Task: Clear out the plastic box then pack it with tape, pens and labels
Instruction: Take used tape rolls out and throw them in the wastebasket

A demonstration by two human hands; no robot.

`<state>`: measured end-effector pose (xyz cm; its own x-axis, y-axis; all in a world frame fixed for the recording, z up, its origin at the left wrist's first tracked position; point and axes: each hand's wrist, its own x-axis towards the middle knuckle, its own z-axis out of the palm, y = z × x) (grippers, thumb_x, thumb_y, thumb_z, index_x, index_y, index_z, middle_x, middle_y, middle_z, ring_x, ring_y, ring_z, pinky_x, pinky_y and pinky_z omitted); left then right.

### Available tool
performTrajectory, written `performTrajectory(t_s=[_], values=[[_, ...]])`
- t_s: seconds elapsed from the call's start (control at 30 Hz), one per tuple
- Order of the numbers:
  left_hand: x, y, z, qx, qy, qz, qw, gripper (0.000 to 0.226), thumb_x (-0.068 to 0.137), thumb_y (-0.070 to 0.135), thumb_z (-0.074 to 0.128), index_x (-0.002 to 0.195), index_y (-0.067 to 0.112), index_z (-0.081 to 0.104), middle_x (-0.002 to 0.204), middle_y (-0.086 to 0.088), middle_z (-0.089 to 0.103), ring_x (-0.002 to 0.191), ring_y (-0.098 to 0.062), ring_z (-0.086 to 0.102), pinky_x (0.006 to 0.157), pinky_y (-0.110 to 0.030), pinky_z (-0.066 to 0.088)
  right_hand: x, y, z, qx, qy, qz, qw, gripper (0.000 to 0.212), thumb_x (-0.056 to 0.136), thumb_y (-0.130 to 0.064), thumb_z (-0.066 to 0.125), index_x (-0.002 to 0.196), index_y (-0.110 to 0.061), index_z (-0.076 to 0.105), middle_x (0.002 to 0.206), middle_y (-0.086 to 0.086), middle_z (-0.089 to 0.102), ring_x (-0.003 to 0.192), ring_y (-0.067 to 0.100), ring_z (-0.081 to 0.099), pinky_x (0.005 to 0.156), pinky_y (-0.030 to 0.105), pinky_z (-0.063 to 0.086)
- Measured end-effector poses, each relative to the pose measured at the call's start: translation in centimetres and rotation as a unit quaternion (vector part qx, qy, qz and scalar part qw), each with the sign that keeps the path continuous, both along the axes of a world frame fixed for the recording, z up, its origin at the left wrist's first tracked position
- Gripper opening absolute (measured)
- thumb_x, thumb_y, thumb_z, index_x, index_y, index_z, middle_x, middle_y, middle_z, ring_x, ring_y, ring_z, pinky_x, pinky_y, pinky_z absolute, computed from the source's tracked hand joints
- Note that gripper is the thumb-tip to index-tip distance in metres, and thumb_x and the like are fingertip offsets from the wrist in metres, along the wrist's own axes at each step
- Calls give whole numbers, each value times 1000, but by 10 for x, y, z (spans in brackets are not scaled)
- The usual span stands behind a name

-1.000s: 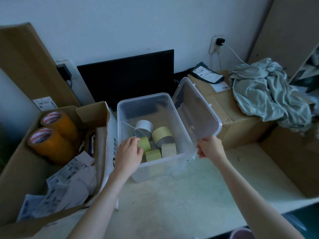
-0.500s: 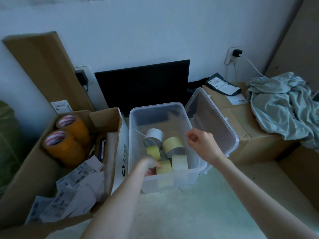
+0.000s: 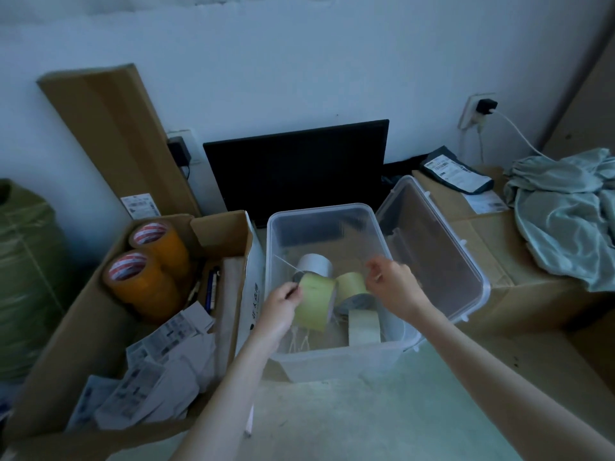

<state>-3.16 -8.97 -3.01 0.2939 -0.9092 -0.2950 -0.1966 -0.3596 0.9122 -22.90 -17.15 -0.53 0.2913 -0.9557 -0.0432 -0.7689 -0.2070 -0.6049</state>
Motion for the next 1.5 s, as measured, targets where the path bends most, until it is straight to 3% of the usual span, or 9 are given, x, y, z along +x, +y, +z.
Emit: performTrajectory(t_s=[0.17, 0.3, 0.47, 0.53, 0.73, 0.9, 1.17, 1.3, 1.5], values=[[-8, 30, 5, -207, -99, 99, 968, 16, 100, 25, 41, 105, 17, 55, 88, 3, 58, 80, -10, 56, 69, -23, 44, 29, -7, -20, 101, 150, 30, 983, 59, 88, -34, 62, 134, -8, 36, 131, 15, 50, 118, 36, 52, 88, 40, 44], [-8, 33, 1, -248, -111, 175, 946, 13, 100, 15, 41, 104, 14, 54, 88, 9, 57, 78, 1, 55, 66, -12, 45, 42, -7, -38, 182, 189, 11, 965, 75, 83, -43, 63, 140, -9, 29, 134, 13, 49, 121, 33, 50, 84, 34, 44], [-6, 30, -10, -244, -150, 158, 945, 20, 99, 20, 42, 108, 9, 57, 90, 6, 59, 82, -2, 56, 66, -14, 45, 39, -26, -88, 226, 203, 33, 952, 91, 66, -63, 63, 135, -10, 38, 129, 9, 47, 115, 31, 54, 87, 35, 48], [-4, 29, -13, -241, -152, 157, 945, 23, 99, 22, 42, 110, 9, 57, 93, 2, 60, 85, -7, 57, 67, -16, 45, 36, -43, -115, 237, 215, 39, 947, 95, 61, -61, 67, 134, -8, 37, 129, 8, 49, 112, 28, 56, 78, 30, 47], [-4, 30, -13, -239, -153, 156, 946, 25, 99, 25, 41, 112, 10, 57, 97, 3, 60, 89, -9, 58, 71, -23, 48, 40, -9, -42, 237, 221, 12, 946, 87, 76, -34, 73, 140, -1, 23, 135, 12, 45, 120, 30, 52, 77, 32, 47], [-3, 30, -14, -237, -144, 153, 948, 22, 100, 24, 42, 111, 13, 56, 98, 3, 61, 90, -11, 58, 73, -27, 50, 39, -2, 0, 164, 139, -7, 976, 88, 80, -43, 68, 143, -4, 22, 131, 16, 50, 117, 32, 53, 78, 34, 49], [-1, 41, -2, -241, -45, 181, 953, 18, 100, 18, 42, 108, 11, 57, 92, 1, 62, 80, -5, 58, 67, -13, 46, 29, 24, 50, 37, -76, -75, 994, 53, 78, -35, 74, 115, -13, 43, 113, 6, 51, 94, 24, 51, 77, 33, 42], [-6, 55, 6, -248, -24, 155, 956, 16, 100, 17, 43, 107, 12, 57, 96, 1, 62, 82, -3, 58, 68, -12, 47, 22, 51, 43, -39, -209, -131, 968, 49, 75, -34, 77, 106, -20, 43, 113, 3, 54, 99, 22, 54, 85, 40, 47], [-24, 70, 23, -262, 34, 116, 957, 14, 99, 16, 45, 99, 22, 58, 95, 2, 65, 83, -3, 60, 69, -13, 46, 2, 102, 24, -83, -352, -231, 903, 44, 75, -23, 79, 102, -24, 44, 98, -9, 53, 72, 17, 56, 63, 23, 44]])
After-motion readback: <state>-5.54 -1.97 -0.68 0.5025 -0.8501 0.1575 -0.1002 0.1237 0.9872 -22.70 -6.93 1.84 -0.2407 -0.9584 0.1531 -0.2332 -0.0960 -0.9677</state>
